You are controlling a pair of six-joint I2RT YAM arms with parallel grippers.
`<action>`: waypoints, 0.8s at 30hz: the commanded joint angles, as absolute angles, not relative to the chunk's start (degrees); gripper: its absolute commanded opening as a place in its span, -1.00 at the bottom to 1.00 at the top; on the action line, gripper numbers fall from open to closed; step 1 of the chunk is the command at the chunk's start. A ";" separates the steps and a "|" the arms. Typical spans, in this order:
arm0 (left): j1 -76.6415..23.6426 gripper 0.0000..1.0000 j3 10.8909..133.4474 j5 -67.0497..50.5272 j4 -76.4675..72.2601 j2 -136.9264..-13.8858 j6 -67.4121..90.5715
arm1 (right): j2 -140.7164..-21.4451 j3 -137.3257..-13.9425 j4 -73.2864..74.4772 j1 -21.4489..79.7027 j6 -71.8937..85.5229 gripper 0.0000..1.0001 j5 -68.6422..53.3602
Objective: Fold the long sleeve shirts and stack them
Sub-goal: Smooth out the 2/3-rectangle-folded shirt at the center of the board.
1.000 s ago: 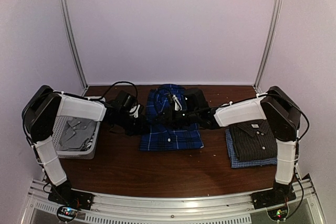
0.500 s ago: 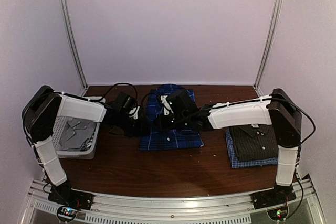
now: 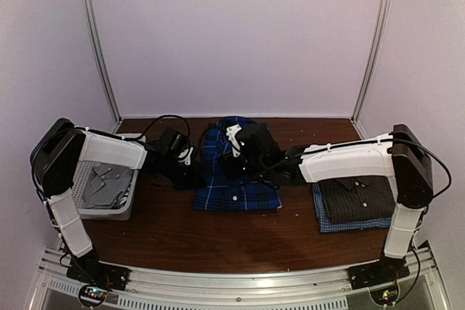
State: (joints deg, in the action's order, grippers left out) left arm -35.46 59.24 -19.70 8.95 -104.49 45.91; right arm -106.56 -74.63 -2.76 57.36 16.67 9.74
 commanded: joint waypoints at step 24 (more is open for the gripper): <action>-36.46 -1.00 65.94 -22.52 8.65 -104.06 42.50 | -102.83 -63.17 0.17 55.44 34.93 -0.19 -5.49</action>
